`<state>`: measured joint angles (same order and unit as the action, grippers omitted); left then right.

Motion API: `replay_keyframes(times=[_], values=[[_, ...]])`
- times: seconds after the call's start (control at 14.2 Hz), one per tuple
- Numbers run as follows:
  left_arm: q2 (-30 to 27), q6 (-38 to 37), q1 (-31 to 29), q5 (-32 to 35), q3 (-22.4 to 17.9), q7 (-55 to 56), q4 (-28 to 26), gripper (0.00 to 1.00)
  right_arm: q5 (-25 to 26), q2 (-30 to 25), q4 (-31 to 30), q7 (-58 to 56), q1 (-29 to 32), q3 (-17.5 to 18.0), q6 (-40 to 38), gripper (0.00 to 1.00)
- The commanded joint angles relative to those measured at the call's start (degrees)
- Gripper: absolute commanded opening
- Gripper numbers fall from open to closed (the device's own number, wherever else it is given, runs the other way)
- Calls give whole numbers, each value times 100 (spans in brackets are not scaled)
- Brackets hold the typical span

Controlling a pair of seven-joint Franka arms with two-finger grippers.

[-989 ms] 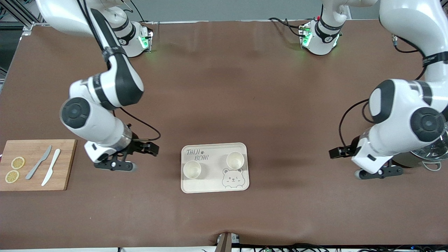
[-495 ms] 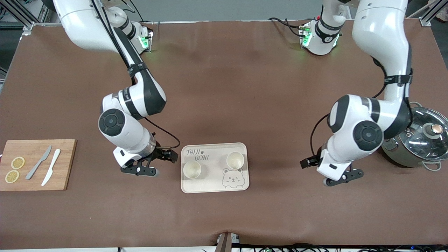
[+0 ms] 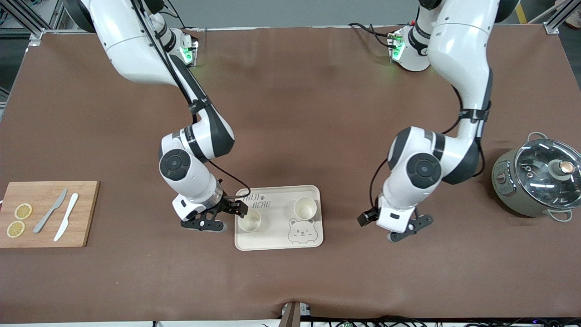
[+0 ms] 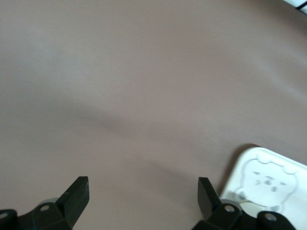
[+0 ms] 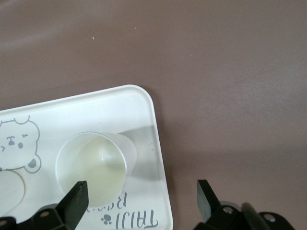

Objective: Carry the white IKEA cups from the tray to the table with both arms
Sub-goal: 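Lower the right gripper to one cup while the left gripper reaches the other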

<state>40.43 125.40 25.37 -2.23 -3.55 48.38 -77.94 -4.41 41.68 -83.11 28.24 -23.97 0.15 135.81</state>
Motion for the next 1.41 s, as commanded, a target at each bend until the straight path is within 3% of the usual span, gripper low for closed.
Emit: replay_keyframes(times=[0.0,0.21,0.99,1.13,1.2,1.34], values=[[237,265,240,-84,-59,434,235,100,-16,261,138,77,-72,-41,296,100],[509,345,486,-84,-67,794,499,100,-16,428,181,86,-134,-50,489,100],[923,899,1278,-49,-261,1173,535,100,1,745,305,129,-266,-50,859,97],[950,899,1348,-49,-261,1173,535,100,-7,763,313,138,-266,-50,859,65],[967,899,1365,-40,-261,1173,526,100,-8,763,331,129,-266,-50,859,57],[1072,899,1479,3,-287,1173,526,100,-8,772,340,121,-257,-59,851,30]])
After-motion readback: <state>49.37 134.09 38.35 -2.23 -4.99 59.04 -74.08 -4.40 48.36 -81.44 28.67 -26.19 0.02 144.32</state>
